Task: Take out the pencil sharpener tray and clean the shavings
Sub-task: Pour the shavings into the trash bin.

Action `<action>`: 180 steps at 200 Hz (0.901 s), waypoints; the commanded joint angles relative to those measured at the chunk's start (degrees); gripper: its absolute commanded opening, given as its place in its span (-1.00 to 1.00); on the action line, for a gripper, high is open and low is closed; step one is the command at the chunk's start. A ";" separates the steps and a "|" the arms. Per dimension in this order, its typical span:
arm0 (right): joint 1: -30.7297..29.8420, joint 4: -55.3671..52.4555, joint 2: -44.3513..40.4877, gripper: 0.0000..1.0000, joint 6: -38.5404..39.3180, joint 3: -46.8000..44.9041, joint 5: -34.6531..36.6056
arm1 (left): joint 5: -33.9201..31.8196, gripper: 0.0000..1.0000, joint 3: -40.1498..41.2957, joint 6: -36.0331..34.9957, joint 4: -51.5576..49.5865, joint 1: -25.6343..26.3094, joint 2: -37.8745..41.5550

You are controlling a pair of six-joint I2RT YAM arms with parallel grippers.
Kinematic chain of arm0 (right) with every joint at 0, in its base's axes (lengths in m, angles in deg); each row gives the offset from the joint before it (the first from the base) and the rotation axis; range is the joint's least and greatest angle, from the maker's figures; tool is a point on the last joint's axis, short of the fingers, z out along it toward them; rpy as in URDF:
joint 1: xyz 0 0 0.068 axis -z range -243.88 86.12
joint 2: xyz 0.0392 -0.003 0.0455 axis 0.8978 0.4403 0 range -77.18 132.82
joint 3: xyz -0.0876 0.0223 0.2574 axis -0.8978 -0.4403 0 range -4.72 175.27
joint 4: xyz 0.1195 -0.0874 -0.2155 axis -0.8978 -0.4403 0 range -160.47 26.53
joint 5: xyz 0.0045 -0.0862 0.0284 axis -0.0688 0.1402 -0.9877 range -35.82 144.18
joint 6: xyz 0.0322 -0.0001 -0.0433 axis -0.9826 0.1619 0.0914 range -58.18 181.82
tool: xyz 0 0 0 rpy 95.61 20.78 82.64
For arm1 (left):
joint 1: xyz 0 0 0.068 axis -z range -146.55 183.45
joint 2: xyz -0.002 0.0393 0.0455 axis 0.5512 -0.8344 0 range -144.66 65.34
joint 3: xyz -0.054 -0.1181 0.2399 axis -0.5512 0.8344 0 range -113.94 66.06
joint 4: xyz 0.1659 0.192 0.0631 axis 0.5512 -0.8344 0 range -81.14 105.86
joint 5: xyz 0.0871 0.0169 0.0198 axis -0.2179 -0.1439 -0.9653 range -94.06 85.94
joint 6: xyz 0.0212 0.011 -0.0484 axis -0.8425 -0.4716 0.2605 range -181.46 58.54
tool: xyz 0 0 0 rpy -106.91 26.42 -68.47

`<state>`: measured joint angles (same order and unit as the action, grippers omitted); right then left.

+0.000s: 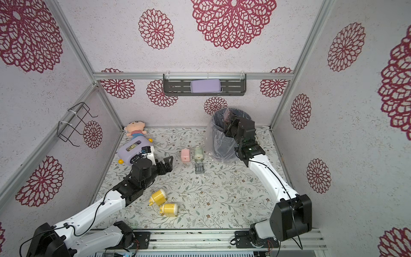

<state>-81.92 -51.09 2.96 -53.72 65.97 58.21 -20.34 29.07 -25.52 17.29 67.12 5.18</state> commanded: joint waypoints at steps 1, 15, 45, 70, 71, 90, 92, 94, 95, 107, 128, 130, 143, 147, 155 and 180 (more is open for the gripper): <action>0.12 2.06 -2.30 -0.37 0.53 -3.25 -0.52 | -0.87 0.95 2.36 -2.30 4.55 0.95 1.98; 0.37 3.36 -2.38 -0.37 -0.29 -5.73 -0.74 | -0.88 0.95 3.02 -2.79 5.64 1.22 2.24; 1.04 4.27 -0.83 -0.37 -0.23 -5.22 -2.34 | -1.28 0.95 2.80 -3.25 5.69 1.55 1.92; 1.03 3.09 -0.40 -0.37 1.30 -1.80 -2.66 | -1.33 0.95 2.72 -3.33 5.80 1.75 1.59; 1.01 3.00 -0.41 -0.37 1.34 -1.66 -2.69 | -1.27 0.95 2.72 -3.33 5.83 1.79 1.56; 0.94 2.32 -0.64 -0.37 2.36 0.47 -2.80 | -1.04 0.95 2.55 -3.54 6.14 2.49 1.25; 0.93 2.26 -0.72 -0.37 2.52 0.56 -2.80 | -1.11 0.95 2.54 -3.58 6.15 2.55 1.27; 0.96 2.15 -0.76 -0.37 2.56 0.64 -2.80 | -1.12 0.95 2.54 -3.68 6.13 2.67 1.23; 0.93 2.09 -0.77 -0.37 2.59 0.70 -2.80 | -1.13 0.95 2.50 -3.73 6.13 2.70 1.21; 0.97 1.81 -1.24 -0.37 3.03 0.41 -2.73 | -1.88 0.95 2.23 -4.28 6.09 3.56 1.14; 0.99 3.28 -1.65 -0.36 2.10 -2.60 -2.73 | -3.15 0.95 1.60 -5.37 5.60 4.77 1.01; 1.04 3.51 -1.59 -0.36 1.91 -2.98 -2.72 | -3.22 0.95 1.58 -5.47 5.60 4.85 1.06; 0.99 4.77 -1.40 -0.36 0.92 -5.10 -2.98 | -4.08 0.95 1.33 -6.05 5.26 5.42 1.10; 1.07 5.06 -1.31 -0.36 0.71 -5.55 -3.07 | -4.32 0.95 1.31 -6.20 5.25 5.52 1.15; 1.12 5.47 -1.17 -0.36 0.37 -6.28 -3.22 | -4.54 0.95 1.22 -6.46 5.09 5.70 1.20; 1.25 5.22 -0.78 -0.36 0.67 -5.79 -3.39 | -5.31 0.95 0.87 -7.07 4.82 6.38 1.21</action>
<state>-81.02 -46.56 2.78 -53.24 59.72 55.44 -23.77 31.50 -30.74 21.53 72.34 6.69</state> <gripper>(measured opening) 0.557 0.975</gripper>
